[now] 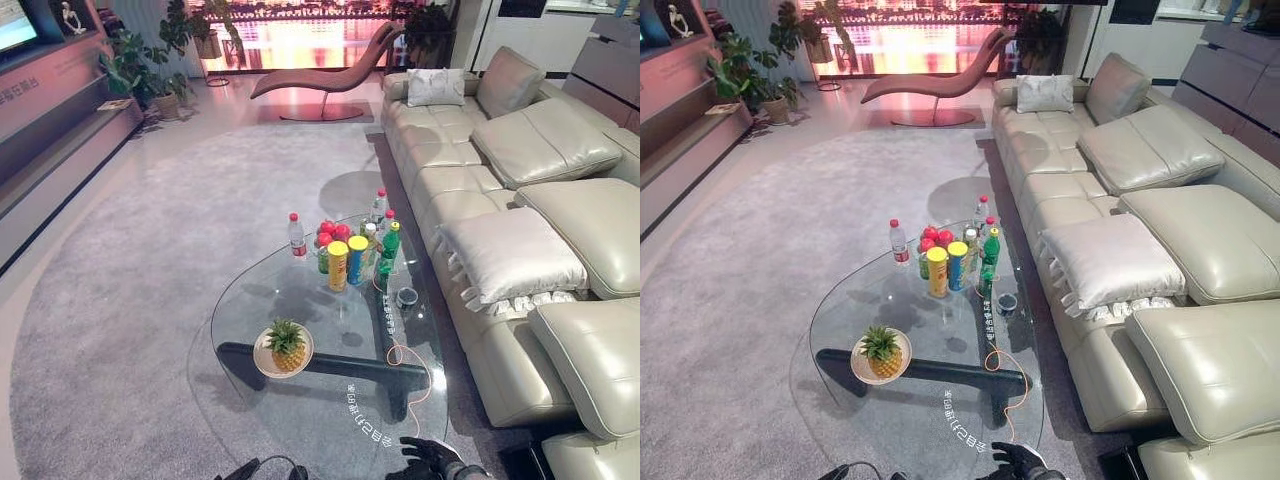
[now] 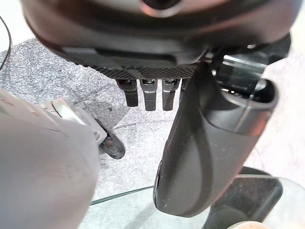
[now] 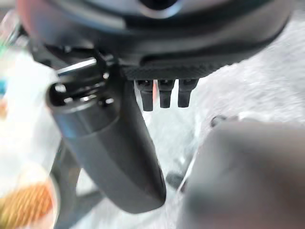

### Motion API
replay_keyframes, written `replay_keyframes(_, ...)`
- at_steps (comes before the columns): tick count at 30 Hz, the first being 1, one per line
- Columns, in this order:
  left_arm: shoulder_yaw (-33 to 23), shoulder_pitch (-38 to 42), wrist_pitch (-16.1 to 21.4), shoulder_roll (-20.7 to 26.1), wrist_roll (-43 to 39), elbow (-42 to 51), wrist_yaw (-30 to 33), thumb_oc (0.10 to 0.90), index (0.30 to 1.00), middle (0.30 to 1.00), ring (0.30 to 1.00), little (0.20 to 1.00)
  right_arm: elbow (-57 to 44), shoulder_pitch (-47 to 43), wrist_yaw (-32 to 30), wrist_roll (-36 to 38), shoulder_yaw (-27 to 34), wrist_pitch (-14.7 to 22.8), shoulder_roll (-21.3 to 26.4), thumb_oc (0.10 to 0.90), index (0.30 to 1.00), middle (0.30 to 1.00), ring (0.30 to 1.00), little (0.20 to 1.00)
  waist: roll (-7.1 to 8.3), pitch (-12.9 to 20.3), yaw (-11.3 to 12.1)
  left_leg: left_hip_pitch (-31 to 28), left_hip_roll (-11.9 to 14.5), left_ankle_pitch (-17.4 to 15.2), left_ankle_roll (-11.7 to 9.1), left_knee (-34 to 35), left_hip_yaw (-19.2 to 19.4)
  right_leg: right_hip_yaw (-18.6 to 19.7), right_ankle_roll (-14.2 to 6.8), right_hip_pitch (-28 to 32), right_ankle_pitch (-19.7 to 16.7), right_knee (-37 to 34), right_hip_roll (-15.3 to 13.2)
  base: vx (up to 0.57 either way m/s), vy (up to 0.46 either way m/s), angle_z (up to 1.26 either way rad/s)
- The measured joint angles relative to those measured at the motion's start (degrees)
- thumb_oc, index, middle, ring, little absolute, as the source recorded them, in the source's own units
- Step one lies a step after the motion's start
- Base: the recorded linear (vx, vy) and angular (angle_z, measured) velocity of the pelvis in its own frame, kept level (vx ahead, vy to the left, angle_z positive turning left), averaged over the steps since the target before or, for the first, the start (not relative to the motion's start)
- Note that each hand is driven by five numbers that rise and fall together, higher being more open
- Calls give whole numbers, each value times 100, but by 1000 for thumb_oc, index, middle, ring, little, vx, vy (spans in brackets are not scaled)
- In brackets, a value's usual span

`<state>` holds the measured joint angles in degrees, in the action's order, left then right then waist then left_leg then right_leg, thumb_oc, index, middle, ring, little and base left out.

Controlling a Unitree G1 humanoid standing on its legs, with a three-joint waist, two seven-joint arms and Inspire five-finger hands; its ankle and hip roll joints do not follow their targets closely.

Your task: Pick up the fruit to the plate

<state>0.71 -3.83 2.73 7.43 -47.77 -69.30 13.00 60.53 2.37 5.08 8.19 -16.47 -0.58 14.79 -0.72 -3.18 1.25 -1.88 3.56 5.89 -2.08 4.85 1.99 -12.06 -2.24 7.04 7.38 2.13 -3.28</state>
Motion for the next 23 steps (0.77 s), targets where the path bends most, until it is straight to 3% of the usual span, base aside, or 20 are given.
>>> replay_keyframes(9, -380, 134, -392, 25, 236, -594, -261, 800, 900, 900, 900, 900, 1180, 8, -653, 688, 995, 172, -152, 800, 900, 900, 900, 900, -39, 54, -157, -209, 57, -111, -53, 2, 261, 305, -11, 169, -138, -266, 49, 66, 10, -18)
replay_keyframes(16, -471, 140, -704, 21, 114, -624, -601, 800, 900, 900, 900, 900, 1341, 57, -1035, 830, 1249, 112, -273, 800, 900, 900, 900, 900, -37, 174, -165, -209, 56, -121, -50, 2, 320, 338, 5, 179, -195, -342, 46, 33, 5, -4)
replay_keyframes(23, -587, 144, -877, 49, 119, -780, -724, 800, 900, 900, 900, 900, 1446, 51, -1044, 991, 1354, 28, -311, 800, 900, 900, 900, 900, -34, 198, -153, -209, 53, -121, -50, 2, 322, 338, 3, 180, -200, -343, 42, 5, 1, 0)
